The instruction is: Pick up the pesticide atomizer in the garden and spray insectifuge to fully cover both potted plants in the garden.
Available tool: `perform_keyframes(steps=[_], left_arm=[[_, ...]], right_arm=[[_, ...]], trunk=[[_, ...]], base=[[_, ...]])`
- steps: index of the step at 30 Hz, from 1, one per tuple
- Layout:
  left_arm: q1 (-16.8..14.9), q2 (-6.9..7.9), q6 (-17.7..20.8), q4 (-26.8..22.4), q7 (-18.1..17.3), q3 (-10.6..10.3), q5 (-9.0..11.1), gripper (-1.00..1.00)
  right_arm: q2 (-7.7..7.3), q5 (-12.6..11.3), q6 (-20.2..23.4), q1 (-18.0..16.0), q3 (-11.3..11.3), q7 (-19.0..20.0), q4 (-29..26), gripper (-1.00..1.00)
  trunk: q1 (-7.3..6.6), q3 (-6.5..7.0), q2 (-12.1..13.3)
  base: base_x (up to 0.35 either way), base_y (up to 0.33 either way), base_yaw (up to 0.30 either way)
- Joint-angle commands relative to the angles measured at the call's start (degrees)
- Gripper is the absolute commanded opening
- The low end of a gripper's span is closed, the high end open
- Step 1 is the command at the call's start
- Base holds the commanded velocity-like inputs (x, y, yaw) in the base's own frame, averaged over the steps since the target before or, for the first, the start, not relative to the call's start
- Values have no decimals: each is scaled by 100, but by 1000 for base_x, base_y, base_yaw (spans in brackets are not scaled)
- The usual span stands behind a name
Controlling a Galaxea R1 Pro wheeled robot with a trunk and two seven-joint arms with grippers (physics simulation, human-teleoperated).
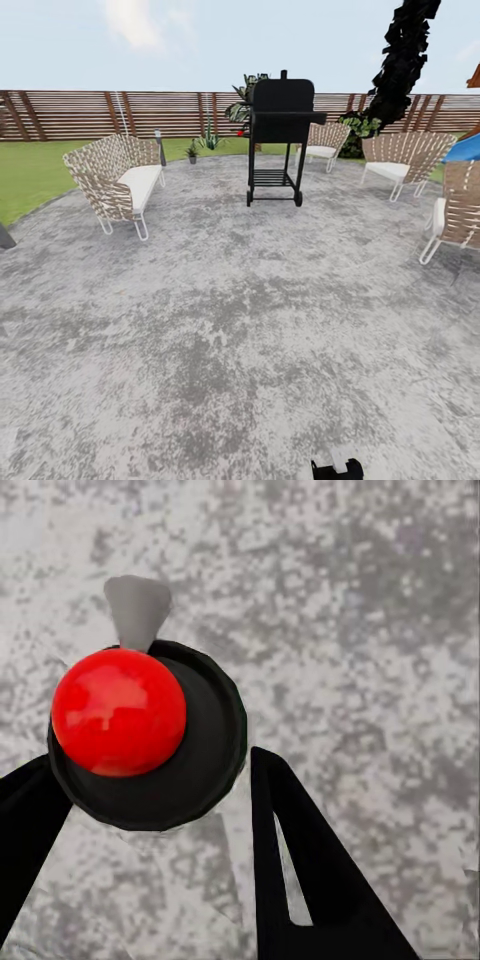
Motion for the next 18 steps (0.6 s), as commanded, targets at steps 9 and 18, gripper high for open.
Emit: perform_keyframes(steps=[9,18], left_arm=[[-5,-2,-21,8,24,26,-61,-100],[-5,-2,-21,9,24,26,-61,-100]], right_arm=[[-9,67,-13,-4,-5,-41,4,100],[-18,69,-13,-2,-5,-41,4,100]], trunk=[[2,-5,-1],[2,-5,-1]], base=[[339,0,93],[340,0,1]])
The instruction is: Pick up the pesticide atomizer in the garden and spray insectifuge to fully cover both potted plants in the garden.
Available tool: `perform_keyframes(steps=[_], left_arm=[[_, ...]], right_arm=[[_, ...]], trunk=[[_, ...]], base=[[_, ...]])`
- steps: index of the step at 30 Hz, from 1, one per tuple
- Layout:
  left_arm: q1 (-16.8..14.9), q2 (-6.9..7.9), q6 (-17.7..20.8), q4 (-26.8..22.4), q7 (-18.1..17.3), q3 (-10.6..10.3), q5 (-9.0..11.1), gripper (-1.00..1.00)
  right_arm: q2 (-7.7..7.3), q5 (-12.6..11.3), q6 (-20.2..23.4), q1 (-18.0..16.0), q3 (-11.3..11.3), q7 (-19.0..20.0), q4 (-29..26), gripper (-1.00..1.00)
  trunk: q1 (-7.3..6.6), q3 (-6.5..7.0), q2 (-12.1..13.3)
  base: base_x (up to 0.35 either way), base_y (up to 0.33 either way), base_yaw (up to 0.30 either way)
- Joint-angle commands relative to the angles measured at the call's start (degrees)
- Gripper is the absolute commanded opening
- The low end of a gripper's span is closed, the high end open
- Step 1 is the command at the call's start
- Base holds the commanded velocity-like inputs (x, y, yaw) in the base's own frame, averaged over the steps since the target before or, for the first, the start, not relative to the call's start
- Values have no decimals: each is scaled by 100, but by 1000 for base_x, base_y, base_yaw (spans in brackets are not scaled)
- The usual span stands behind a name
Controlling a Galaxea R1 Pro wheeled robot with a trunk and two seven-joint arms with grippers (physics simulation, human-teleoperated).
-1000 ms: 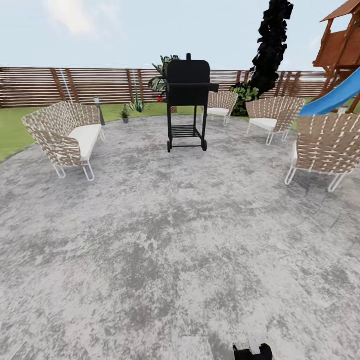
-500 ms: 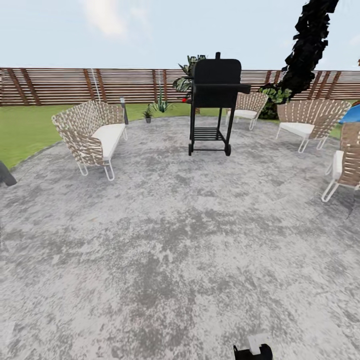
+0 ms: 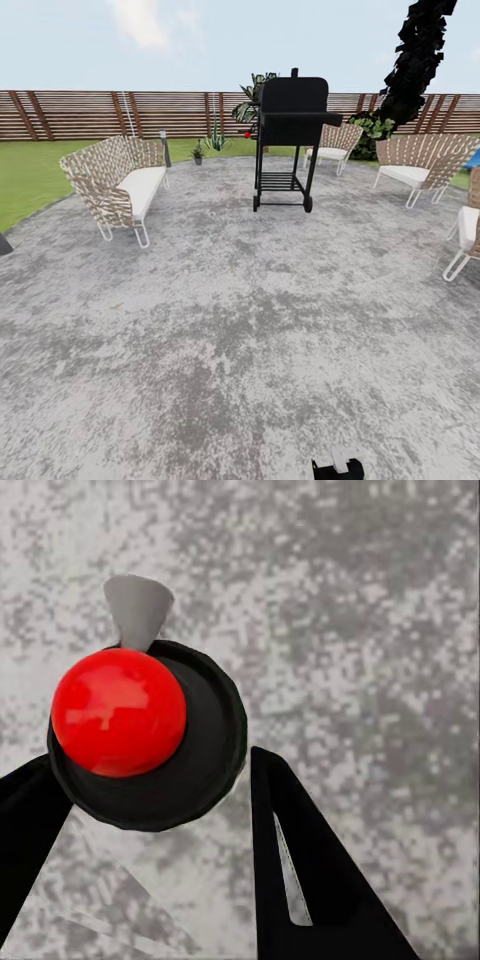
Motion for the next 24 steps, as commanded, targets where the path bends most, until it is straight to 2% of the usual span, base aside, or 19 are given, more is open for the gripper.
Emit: perform_keyframes(steps=[1,10,24], left_arm=[[-4,-1,-21,6,24,26,-61,-100],[-4,-1,-21,6,24,26,-61,-100],[-3,-1,-21,5,24,26,-61,-100]], right_arm=[[0,60,-11,-3,-5,-40,6,100],[13,58,-9,-4,1,-32,6,100],[18,60,-11,-3,4,-32,6,100]], trunk=[[2,-5,-1],[2,-5,-1],[2,-5,-1]], base=[[340,0,0],[340,0,32],[340,0,264]])
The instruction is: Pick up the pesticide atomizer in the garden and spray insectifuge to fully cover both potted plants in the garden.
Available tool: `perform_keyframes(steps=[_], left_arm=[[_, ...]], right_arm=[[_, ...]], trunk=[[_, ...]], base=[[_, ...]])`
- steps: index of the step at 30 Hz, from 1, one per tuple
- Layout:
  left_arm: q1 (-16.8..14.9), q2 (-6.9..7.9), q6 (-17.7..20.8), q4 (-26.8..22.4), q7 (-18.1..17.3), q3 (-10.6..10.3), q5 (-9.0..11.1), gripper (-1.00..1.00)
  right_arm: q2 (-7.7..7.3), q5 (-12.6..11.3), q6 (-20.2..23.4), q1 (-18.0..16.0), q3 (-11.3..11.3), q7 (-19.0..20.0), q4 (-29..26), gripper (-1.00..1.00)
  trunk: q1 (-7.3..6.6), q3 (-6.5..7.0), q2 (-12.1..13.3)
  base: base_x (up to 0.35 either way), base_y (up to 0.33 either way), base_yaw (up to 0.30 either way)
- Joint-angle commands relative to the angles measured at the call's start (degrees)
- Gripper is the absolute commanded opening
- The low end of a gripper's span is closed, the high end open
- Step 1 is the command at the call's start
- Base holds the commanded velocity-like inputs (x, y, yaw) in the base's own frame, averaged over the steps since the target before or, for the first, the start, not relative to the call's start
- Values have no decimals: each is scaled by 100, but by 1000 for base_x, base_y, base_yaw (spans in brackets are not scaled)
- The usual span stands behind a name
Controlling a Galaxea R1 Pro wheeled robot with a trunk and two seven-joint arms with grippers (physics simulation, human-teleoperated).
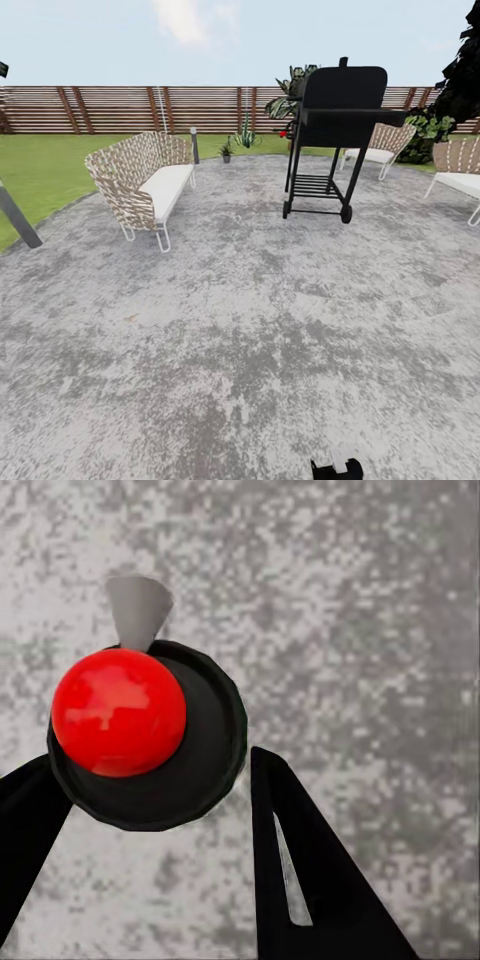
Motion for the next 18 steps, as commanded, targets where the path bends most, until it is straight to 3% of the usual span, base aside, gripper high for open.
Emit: perform_keyframes(steps=[1,12,18], left_arm=[[-5,-2,-21,8,24,26,-60,-100],[-3,-2,-21,8,24,26,-60,-100],[-4,-2,-21,8,24,26,-60,-100]], right_arm=[[-1,60,-11,-1,-4,-41,4,100],[0,60,-11,-2,-4,-41,4,100],[0,60,-11,-2,-4,-41,4,100]], trunk=[[2,-5,-1],[2,-5,-1],[2,-5,-1]], base=[[340,0,276],[340,0,271],[340,0,44]])
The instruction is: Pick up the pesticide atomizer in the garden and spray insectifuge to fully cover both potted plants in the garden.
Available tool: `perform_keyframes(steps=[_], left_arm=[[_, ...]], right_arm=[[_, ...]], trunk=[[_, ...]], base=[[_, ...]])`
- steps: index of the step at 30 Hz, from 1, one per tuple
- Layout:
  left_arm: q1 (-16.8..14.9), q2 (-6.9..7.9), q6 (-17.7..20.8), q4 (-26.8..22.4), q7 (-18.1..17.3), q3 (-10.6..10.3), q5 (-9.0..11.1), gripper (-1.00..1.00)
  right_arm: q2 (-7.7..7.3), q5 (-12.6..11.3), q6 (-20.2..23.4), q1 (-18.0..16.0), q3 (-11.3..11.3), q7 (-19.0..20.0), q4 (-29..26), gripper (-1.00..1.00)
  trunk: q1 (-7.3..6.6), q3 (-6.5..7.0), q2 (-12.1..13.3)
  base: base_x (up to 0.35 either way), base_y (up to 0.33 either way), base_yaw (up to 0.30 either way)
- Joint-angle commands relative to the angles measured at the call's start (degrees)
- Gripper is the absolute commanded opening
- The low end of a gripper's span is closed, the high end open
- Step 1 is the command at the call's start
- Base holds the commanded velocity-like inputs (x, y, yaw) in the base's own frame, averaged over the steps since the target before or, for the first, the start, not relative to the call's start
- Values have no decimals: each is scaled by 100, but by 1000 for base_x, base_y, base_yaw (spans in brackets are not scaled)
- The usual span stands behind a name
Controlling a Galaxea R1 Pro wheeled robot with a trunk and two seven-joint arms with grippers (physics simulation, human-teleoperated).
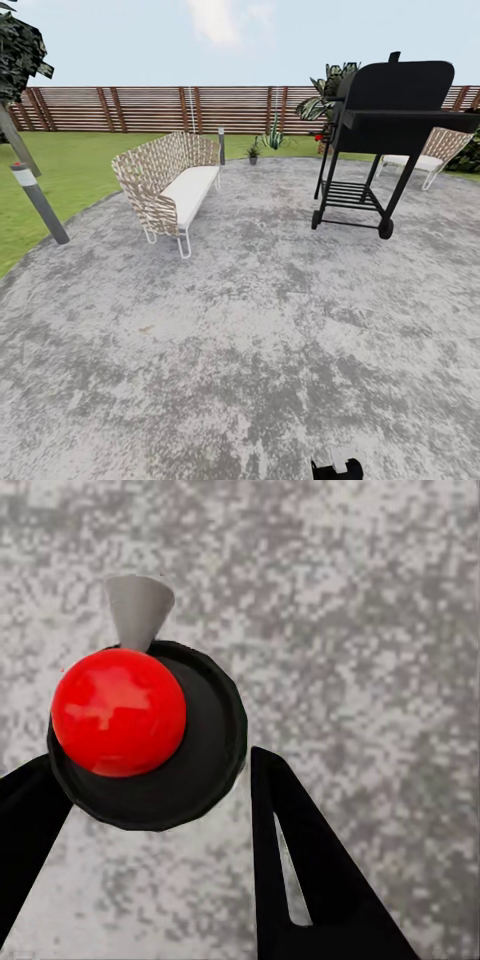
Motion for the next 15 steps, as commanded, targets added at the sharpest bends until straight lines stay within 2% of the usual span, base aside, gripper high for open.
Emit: perform_keyframes(steps=[1,15], left_arm=[[-2,-1,-21,6,24,26,-60,-100],[-1,-1,-21,6,24,26,-60,-100]], right_arm=[[0,60,-11,-3,-4,-41,6,100],[6,60,-11,-2,-4,-35,0,100]], trunk=[[3,-5,-1],[3,-5,-1]], base=[[340,0,3],[339,0,0]])
